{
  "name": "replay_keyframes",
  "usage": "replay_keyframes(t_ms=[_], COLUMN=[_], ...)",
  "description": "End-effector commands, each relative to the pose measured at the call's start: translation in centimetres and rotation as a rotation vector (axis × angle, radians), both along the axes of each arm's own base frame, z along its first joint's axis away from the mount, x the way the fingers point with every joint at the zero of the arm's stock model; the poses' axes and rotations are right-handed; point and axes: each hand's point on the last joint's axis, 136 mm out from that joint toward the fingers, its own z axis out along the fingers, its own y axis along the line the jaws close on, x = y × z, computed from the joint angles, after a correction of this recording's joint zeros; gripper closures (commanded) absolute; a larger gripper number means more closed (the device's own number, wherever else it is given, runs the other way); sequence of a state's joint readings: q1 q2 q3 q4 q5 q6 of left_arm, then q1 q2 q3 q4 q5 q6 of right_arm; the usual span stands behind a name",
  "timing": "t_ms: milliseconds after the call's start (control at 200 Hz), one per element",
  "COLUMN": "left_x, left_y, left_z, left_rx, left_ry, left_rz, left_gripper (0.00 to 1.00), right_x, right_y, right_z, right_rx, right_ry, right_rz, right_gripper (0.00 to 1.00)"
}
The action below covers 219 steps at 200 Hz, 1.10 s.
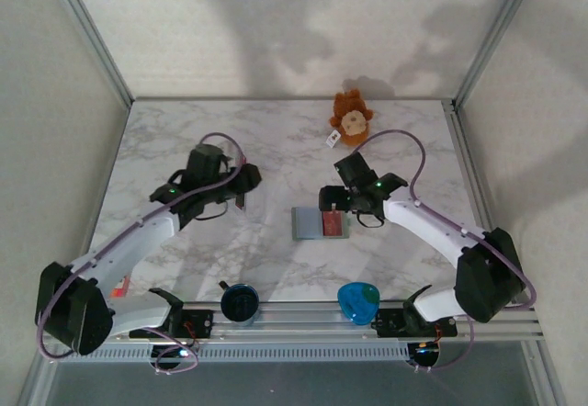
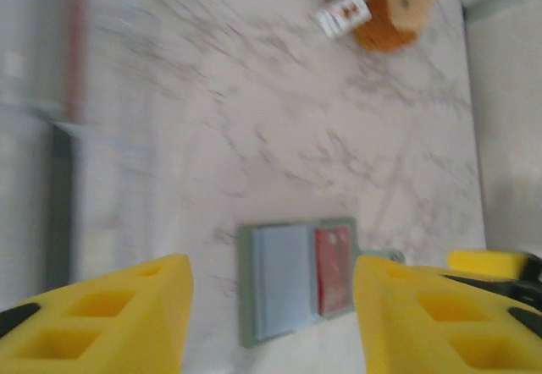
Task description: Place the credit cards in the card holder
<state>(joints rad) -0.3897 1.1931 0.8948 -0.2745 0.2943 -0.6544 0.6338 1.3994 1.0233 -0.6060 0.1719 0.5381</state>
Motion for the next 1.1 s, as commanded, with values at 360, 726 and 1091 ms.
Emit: replay_keyframes(t_ms=[360, 726, 1091], left_x=[0.5, 2.6, 6.9], left_y=[8.7, 10.2, 11.2], left_z=[-4.5, -5.6, -4.3], left_rx=[-0.209, -0.267, -0.268], left_ry=[0.067, 0.023, -0.021], left_rz=[0.150, 0.176, 0.214], left_gripper=[0.44, 0.53, 0.49], right_x=[1.7, 4.4, 8.8], right_y=[10.1, 23.4, 29.1], right_z=[3.8, 4.4, 2.5], right_rx=[0.288, 0.572, 0.670], right_ry=[-0.038, 0.036, 0.093], right_rz=[0.135, 0.303, 0.287], right_gripper=[0.18, 0.34, 0.36])
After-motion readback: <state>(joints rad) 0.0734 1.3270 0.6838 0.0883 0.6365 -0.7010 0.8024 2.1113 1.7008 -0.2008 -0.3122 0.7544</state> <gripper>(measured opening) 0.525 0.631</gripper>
